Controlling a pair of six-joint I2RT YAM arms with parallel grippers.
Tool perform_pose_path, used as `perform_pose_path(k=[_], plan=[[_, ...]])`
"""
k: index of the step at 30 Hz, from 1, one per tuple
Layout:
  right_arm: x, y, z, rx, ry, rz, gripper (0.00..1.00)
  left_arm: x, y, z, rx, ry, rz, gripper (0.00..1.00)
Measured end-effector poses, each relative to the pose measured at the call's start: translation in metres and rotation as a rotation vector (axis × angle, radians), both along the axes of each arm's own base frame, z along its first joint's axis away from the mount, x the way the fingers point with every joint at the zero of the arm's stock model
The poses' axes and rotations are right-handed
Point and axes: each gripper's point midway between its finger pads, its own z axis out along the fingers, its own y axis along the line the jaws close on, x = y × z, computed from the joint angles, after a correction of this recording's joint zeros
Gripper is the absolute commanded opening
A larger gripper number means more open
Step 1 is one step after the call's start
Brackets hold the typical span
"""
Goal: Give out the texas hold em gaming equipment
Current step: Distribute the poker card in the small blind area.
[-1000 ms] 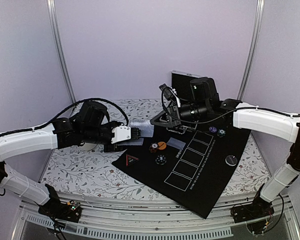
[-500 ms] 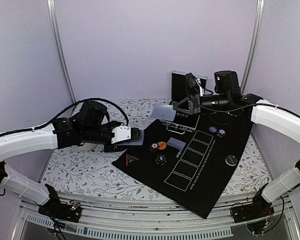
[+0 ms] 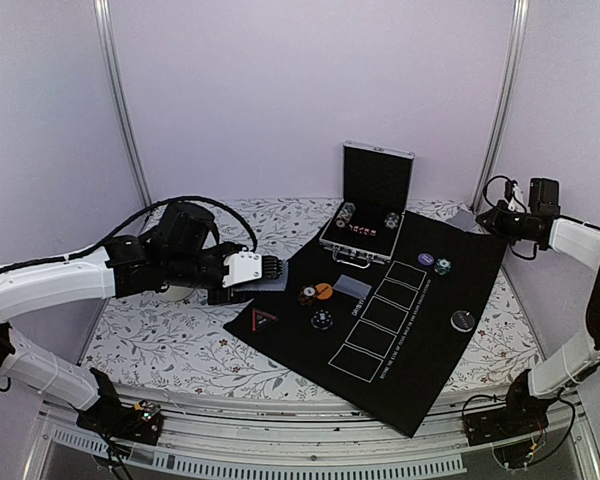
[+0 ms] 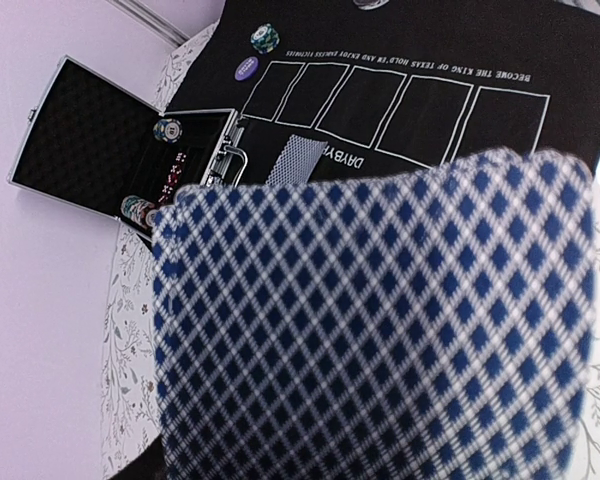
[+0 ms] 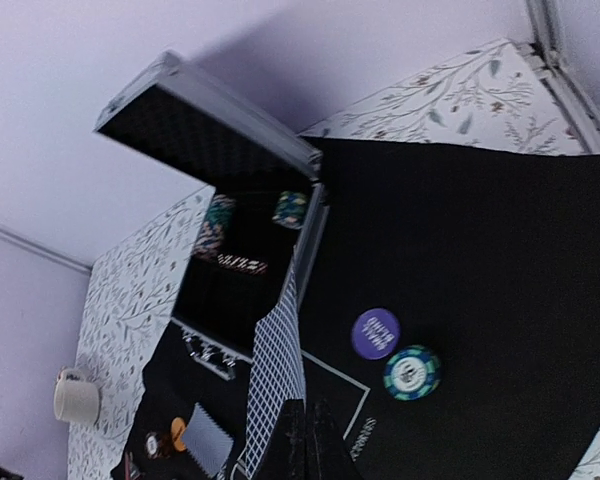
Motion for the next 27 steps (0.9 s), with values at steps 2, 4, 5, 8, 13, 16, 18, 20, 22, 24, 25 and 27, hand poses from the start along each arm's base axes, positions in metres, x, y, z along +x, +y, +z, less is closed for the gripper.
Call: perform_pose_path(k=[2, 4, 5, 8, 13, 16, 18, 20, 22, 24, 25, 27], plan=[[0.012, -0.028, -0.020, 0.000, 0.027, -0.064, 0.02, 0.000, 0.000, 0.000, 0.000, 0.001, -0.002, 0.53], [0.023, -0.050, -0.045, 0.004, 0.063, -0.111, 0.02, 0.000, 0.000, 0.000, 0.000, 0.001, -0.002, 0.53], [0.027, -0.059, -0.059, 0.008, 0.087, -0.130, 0.02, -0.001, 0.000, 0.000, 0.001, 0.002, -0.003, 0.53], [0.034, -0.075, -0.096, 0.026, 0.154, -0.162, 0.02, -0.001, 0.000, -0.001, 0.000, 0.004, -0.005, 0.53], [0.039, -0.080, -0.145, 0.046, 0.248, -0.169, 0.02, -0.002, -0.001, -0.001, 0.000, 0.005, -0.007, 0.53], [0.040, -0.079, -0.160, 0.055, 0.272, -0.165, 0.02, -0.002, -0.001, -0.001, -0.002, 0.007, -0.010, 0.53], [0.040, -0.079, -0.165, 0.059, 0.279, -0.164, 0.02, -0.003, -0.001, 0.000, -0.003, 0.008, -0.013, 0.53], [0.040, -0.079, -0.169, 0.061, 0.284, -0.165, 0.02, -0.003, -0.001, 0.000, -0.004, 0.009, -0.014, 0.53], [0.040, -0.079, -0.170, 0.061, 0.285, -0.165, 0.06, -0.003, -0.001, 0.000, -0.003, 0.008, -0.014, 0.53], [0.040, -0.079, -0.171, 0.059, 0.286, -0.166, 0.22, -0.003, -0.001, -0.001, -0.003, 0.009, -0.014, 0.53], [0.040, -0.080, -0.171, 0.058, 0.289, -0.169, 0.28, -0.003, -0.001, -0.001, -0.003, 0.009, -0.014, 0.53], [0.040, -0.082, -0.172, 0.049, 0.295, -0.177, 0.39, -0.003, -0.001, -0.001, -0.002, 0.010, -0.015, 0.53]])
